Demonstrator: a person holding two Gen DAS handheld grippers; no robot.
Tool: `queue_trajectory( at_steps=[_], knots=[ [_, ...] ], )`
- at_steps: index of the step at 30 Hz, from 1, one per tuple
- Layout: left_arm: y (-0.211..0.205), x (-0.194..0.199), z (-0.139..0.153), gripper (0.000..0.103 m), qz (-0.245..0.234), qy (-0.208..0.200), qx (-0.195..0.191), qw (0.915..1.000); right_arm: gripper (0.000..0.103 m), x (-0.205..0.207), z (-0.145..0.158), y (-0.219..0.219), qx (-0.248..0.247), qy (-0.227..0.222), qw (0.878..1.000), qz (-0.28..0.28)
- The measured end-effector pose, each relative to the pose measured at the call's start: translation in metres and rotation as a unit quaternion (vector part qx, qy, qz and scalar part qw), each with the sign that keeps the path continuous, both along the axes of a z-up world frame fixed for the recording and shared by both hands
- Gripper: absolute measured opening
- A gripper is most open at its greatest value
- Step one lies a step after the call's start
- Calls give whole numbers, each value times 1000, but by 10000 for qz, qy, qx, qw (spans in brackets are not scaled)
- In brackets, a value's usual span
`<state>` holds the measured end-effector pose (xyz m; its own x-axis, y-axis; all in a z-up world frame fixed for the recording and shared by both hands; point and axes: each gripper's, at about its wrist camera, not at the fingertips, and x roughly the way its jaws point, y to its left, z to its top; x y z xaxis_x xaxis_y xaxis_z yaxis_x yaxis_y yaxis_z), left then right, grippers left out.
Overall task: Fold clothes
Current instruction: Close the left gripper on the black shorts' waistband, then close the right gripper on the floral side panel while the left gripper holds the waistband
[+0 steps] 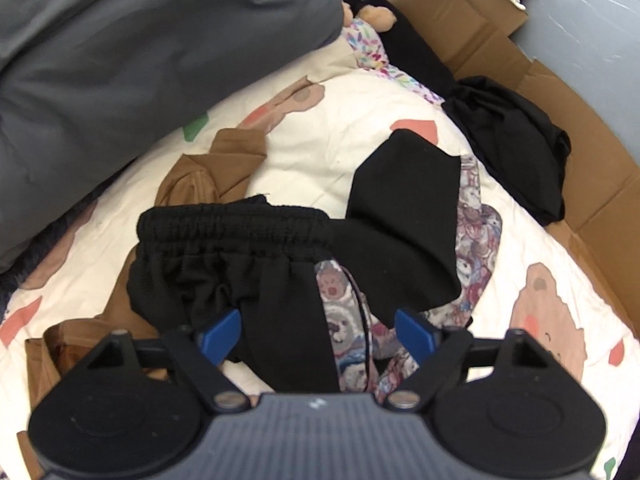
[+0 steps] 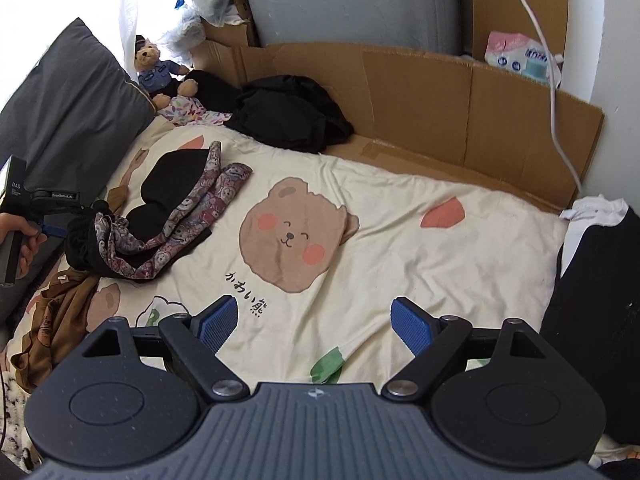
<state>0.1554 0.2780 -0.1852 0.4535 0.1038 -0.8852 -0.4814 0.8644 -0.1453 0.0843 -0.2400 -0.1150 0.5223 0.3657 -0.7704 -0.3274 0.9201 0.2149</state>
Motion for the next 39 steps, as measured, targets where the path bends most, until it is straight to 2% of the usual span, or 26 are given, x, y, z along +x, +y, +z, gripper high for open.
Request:
queue_trajectory(
  at_steps=[2,4,5,8,10,11,15,17,18,21,24,27,30,39],
  knots=[
    [-2,5,-6,80,-99,-4,46,9999,88,3,-6,1,21,51,10000,1],
    [-4,10,-10,47,-152,18,129,9998,88,5,-11,2,29,99,9999,-5],
    [-3,13,-15,44,-152,97,173,9997,88,5,-13,3,33,122,9999,-8],
    [-2,20,-26,45,-122,207,235,9994,88,7,-20,6,40,199,9998,13],
    [1,21,-27,58,-50,164,234,9996,88,8,-23,8,29,230,9997,29],
    [2,21,-28,60,1,128,232,9996,88,8,-24,8,23,245,9997,38],
    [10,27,-34,61,0,41,154,9999,88,9,-31,12,14,321,9995,48],
    [14,28,-37,43,-28,-7,64,10000,88,10,-34,14,16,367,9993,42],
    [15,28,-38,23,-44,-21,15,10000,88,11,-35,15,21,385,9992,58],
    [21,23,-37,12,-96,-80,-183,9998,88,14,-37,21,22,394,9991,148],
    [26,10,-28,9,-262,-257,-354,9987,87,19,-38,32,39,361,9989,295],
    [30,0,-20,7,-354,-375,-360,9980,86,26,-39,45,75,331,9984,460],
    [42,-19,-15,6,-243,-571,-527,9967,85,37,-40,66,110,270,9968,743],
    [72,-56,-19,6,53,-689,-849,9940,82,75,-40,143,307,210,9869,1571]
  ],
)
